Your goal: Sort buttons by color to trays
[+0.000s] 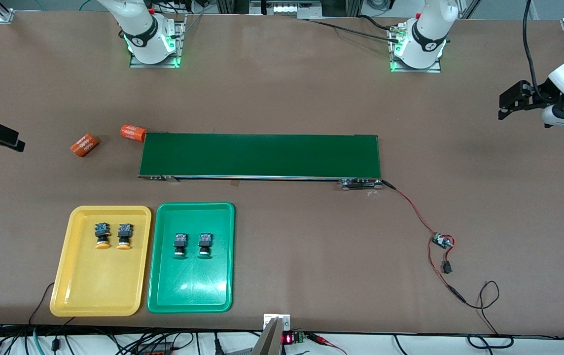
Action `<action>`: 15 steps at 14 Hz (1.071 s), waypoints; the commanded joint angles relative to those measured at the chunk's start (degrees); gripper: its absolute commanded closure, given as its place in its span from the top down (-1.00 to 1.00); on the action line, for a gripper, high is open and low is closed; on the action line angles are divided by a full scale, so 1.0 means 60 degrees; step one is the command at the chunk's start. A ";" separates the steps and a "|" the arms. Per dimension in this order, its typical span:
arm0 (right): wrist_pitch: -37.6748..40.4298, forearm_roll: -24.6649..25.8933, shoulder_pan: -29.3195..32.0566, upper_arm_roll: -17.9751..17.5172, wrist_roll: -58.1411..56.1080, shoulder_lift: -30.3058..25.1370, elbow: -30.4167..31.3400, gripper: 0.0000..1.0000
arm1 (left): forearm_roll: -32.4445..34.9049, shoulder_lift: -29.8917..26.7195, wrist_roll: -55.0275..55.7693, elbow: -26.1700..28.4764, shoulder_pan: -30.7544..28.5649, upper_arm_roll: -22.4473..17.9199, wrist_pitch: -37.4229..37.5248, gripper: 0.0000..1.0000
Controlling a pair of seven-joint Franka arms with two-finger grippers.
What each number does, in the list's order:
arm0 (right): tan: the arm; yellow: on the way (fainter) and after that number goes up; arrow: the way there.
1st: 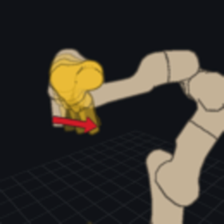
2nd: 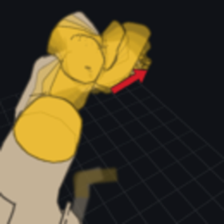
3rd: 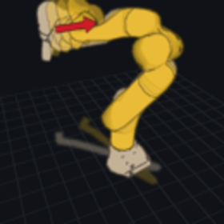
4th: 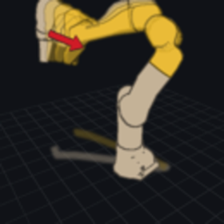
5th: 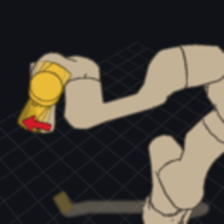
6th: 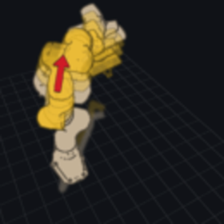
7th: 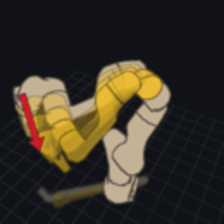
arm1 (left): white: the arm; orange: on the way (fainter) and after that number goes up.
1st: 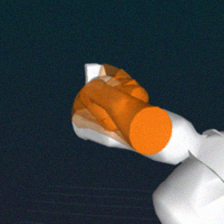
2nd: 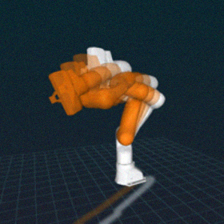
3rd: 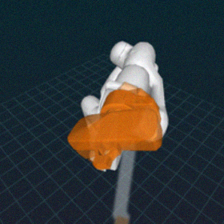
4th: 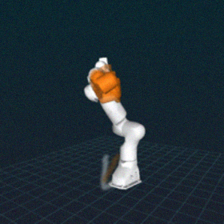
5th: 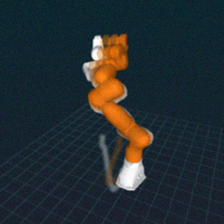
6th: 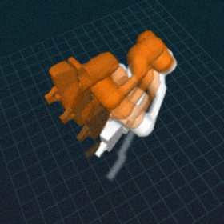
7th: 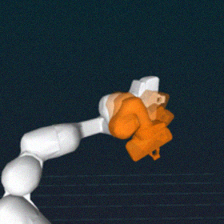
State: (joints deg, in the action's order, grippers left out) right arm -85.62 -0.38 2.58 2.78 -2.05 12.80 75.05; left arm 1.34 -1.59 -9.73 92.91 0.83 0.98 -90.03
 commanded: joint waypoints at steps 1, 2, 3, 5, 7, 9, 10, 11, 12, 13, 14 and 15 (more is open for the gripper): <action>-0.0056 0.0107 -0.0775 0.0937 -0.0084 -0.0566 0.0806 1.00 | 0.0069 0.0103 0.0084 -0.0266 0.0022 0.0027 0.0196 1.00; -0.0071 0.0093 -0.1448 0.1581 -0.0084 -0.0567 0.0866 1.00 | 0.0069 0.0103 0.0070 -0.0266 0.0022 0.0027 0.0196 1.00; -0.0101 0.0092 -0.1687 0.1791 -0.0084 -0.0567 0.0895 1.00 | 0.0069 0.0103 0.0070 -0.0266 0.0022 0.0027 0.0196 1.00; -0.0159 0.0020 -0.1704 0.1793 -0.0098 -0.0581 0.0983 1.00 | 0.0069 0.0103 0.0070 -0.0266 0.0022 0.0027 0.0196 1.00; -0.0684 -0.0039 -0.1718 0.1793 -0.0084 -0.0930 0.1595 1.00 | 0.0069 0.0103 0.0070 -0.0266 0.0022 0.0027 0.0196 1.00; -0.1271 -0.0010 -0.1733 0.1778 -0.0011 -0.1866 0.2868 1.00 | 0.0069 0.0103 0.0070 -0.0266 0.0022 0.0027 0.0196 1.00; -0.1200 -0.0010 -0.1733 0.1778 0.0019 -0.2001 0.2946 1.00 | 0.0069 0.0103 0.0084 -0.0266 0.0022 0.0027 0.0196 1.00; -0.1185 0.0062 -0.1733 0.1778 -0.0010 -0.2046 0.2917 1.00 | 0.0069 0.0103 0.0084 -0.0266 0.0022 0.0027 0.0196 1.00; -0.1185 0.0078 -0.1733 0.1778 -0.0068 -0.2090 0.2917 1.00 | 0.0069 0.0103 0.0070 -0.0266 0.0022 0.0027 0.0196 1.00; -0.1170 0.0092 -0.1733 0.1764 -0.0098 -0.2105 0.2903 1.00 | 0.0069 0.0103 0.0084 -0.0266 0.0022 0.0027 0.0196 1.00; -0.1170 0.0092 -0.1733 0.1763 -0.0113 -0.2090 0.2830 1.00 | 0.0069 0.0103 0.0070 -0.0266 0.0022 0.0027 0.0196 1.00; -0.1112 0.0092 -0.1733 0.1763 -0.0098 -0.2105 0.2815 1.00 | 0.0069 0.0103 0.0070 -0.0266 0.0022 0.0027 0.0196 1.00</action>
State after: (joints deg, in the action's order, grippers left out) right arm -91.51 -0.39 -7.01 12.99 -2.31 1.52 90.36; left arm 1.34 -1.59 -9.69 92.91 0.84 0.99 -90.03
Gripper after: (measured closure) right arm 0.000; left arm 0.000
